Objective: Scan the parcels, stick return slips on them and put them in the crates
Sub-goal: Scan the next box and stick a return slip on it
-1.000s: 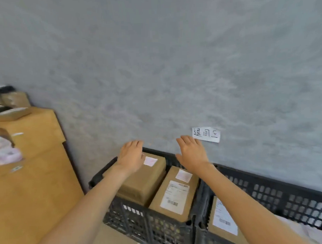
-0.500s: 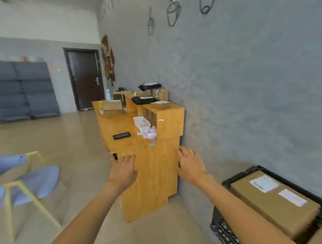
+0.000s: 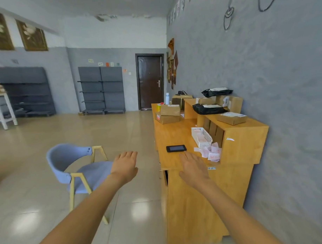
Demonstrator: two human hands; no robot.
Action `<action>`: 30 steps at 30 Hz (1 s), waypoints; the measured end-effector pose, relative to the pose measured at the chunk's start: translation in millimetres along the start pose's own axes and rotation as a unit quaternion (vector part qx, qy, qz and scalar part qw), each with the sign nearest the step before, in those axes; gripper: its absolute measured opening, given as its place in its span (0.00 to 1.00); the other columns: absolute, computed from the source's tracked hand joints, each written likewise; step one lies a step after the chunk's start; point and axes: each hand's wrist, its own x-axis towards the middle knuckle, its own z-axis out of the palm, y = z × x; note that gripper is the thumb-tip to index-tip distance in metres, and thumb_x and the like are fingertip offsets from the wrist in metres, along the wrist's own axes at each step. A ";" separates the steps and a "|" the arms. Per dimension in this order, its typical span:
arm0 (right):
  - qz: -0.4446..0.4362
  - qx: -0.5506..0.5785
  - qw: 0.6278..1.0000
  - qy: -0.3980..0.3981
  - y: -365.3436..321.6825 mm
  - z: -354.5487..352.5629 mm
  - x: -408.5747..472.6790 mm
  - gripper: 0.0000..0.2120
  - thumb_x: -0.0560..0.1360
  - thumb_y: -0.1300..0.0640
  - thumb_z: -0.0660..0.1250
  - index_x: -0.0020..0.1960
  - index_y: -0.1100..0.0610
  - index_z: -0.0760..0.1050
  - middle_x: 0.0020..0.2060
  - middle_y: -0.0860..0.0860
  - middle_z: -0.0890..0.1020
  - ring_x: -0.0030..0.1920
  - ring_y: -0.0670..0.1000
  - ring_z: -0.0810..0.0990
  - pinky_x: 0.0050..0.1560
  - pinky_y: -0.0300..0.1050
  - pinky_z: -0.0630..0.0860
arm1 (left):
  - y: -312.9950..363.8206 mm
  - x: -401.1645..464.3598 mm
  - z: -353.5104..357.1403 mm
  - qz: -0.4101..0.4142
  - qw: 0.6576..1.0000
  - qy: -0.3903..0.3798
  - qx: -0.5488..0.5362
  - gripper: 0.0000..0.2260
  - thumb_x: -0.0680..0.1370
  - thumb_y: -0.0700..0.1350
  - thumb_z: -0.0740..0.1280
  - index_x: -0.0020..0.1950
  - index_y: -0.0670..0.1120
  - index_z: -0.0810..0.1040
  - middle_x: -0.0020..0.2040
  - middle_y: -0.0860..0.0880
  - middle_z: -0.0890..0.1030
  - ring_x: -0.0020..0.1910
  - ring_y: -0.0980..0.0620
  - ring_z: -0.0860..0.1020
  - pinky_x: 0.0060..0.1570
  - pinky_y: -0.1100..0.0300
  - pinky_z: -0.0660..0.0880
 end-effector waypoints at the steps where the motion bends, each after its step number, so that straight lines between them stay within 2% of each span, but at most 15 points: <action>1: -0.005 -0.003 1.000 0.010 4.3 -0.8 24.4 0.28 0.77 0.57 0.62 0.75 0.54 0.59 0.72 0.51 0.65 0.71 0.52 0.62 0.70 0.47 0.61 | -5.2 20.6 -3.1 -0.009 1.000 0.012 0.000 0.25 0.81 0.49 0.60 0.75 0.44 0.59 0.74 0.47 0.65 0.72 0.46 0.63 0.69 0.55 0.61; 4: -0.020 -0.005 0.999 0.032 11.1 0.8 87.5 0.26 0.77 0.56 0.61 0.74 0.54 0.60 0.70 0.50 0.67 0.70 0.52 0.64 0.68 0.46 0.62 | -21.7 66.4 -4.0 -0.027 0.999 0.030 -0.003 0.26 0.82 0.51 0.59 0.77 0.45 0.56 0.75 0.48 0.64 0.73 0.47 0.62 0.70 0.55 0.59; 10: -0.054 -0.005 0.998 -0.014 -2.8 56.8 178.2 0.27 0.78 0.55 0.61 0.75 0.54 0.58 0.70 0.50 0.66 0.70 0.52 0.63 0.69 0.47 0.62 | -66.3 134.6 44.4 -0.054 0.998 -0.025 0.015 0.27 0.82 0.48 0.58 0.78 0.43 0.53 0.76 0.46 0.61 0.75 0.46 0.59 0.72 0.56 0.56; 14: -0.064 -0.012 0.997 -0.038 -9.0 100.7 243.7 0.27 0.79 0.55 0.60 0.76 0.54 0.57 0.71 0.51 0.64 0.71 0.53 0.61 0.71 0.48 0.60 | -94.1 202.0 75.6 -0.049 0.998 -0.037 0.011 0.26 0.81 0.47 0.59 0.77 0.43 0.55 0.75 0.46 0.63 0.74 0.46 0.60 0.71 0.56 0.58; 19: -0.054 -0.026 0.997 -0.042 -12.8 127.9 369.0 0.27 0.79 0.54 0.60 0.76 0.54 0.58 0.71 0.51 0.65 0.72 0.53 0.61 0.70 0.49 0.61 | -142.3 314.3 98.0 -0.034 0.999 -0.028 0.003 0.26 0.81 0.48 0.60 0.77 0.44 0.56 0.74 0.46 0.63 0.74 0.45 0.61 0.71 0.54 0.57; 23: -0.043 -0.024 0.998 0.029 -27.2 107.9 498.9 0.21 0.78 0.55 0.61 0.71 0.55 0.65 0.68 0.51 0.68 0.70 0.53 0.64 0.68 0.48 0.64 | -193.7 426.2 78.0 -0.037 0.999 0.027 -0.003 0.26 0.81 0.48 0.61 0.76 0.44 0.57 0.74 0.46 0.64 0.73 0.45 0.61 0.71 0.55 0.58; 26: -0.044 -0.001 0.994 0.099 -39.1 100.5 577.6 0.22 0.78 0.56 0.62 0.71 0.54 0.65 0.68 0.51 0.70 0.70 0.53 0.65 0.69 0.47 0.63 | -213.9 507.3 62.4 -0.020 0.995 0.097 -0.006 0.26 0.81 0.48 0.60 0.77 0.44 0.57 0.74 0.46 0.64 0.73 0.46 0.62 0.71 0.56 0.58; 28: -0.054 -0.005 0.995 0.088 -40.1 111.0 616.6 0.22 0.77 0.55 0.63 0.71 0.54 0.65 0.68 0.51 0.70 0.70 0.53 0.66 0.69 0.47 0.63 | -214.4 552.8 68.3 0.007 0.994 0.107 -0.010 0.26 0.81 0.48 0.59 0.77 0.44 0.56 0.75 0.47 0.63 0.73 0.46 0.61 0.71 0.57 0.56; 30: -0.046 -0.019 0.997 0.059 -30.8 132.7 650.9 0.24 0.77 0.55 0.64 0.71 0.54 0.65 0.68 0.51 0.69 0.70 0.53 0.64 0.70 0.47 0.62 | -211.0 591.4 87.5 0.039 0.996 0.078 -0.002 0.27 0.81 0.49 0.59 0.78 0.44 0.55 0.75 0.47 0.62 0.74 0.46 0.60 0.72 0.56 0.54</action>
